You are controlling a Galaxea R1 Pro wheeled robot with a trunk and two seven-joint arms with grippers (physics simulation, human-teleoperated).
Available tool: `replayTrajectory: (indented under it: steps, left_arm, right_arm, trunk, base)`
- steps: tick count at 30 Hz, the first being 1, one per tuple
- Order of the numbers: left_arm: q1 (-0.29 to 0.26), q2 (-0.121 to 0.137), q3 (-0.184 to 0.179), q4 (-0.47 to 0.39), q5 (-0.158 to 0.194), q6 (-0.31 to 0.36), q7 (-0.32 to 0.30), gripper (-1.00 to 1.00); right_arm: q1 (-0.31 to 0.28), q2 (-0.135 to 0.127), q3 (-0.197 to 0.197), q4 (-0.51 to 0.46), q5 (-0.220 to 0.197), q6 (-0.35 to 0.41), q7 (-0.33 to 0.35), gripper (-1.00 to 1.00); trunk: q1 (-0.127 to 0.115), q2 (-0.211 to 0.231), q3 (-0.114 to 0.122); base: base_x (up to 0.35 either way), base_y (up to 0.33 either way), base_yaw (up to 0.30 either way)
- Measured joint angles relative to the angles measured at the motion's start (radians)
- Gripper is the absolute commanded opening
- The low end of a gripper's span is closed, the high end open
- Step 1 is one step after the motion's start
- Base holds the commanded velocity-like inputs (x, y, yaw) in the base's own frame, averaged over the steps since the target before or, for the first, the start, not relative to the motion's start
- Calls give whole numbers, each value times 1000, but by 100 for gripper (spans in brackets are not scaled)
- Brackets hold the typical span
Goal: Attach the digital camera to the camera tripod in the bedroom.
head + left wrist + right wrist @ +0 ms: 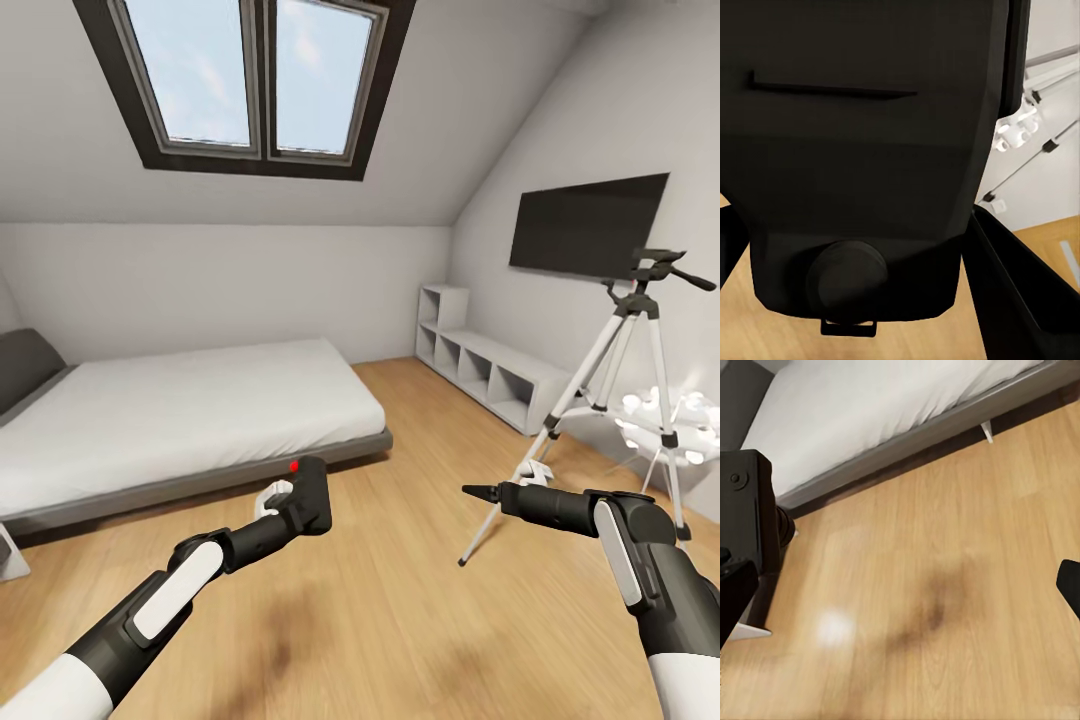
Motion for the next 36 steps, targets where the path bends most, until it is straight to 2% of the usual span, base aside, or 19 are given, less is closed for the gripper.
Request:
replayTrajectory:
  steps: [36]
  left_arm:
    - [0, -2, -2, -3, -1, 3, 10, -100]
  right_arm:
    - [0, 1, 0, 0, 0, 0, 1, 100]
  trunk:
    - [-138, 252, 113]
  base:
    - [0, 0, 0]
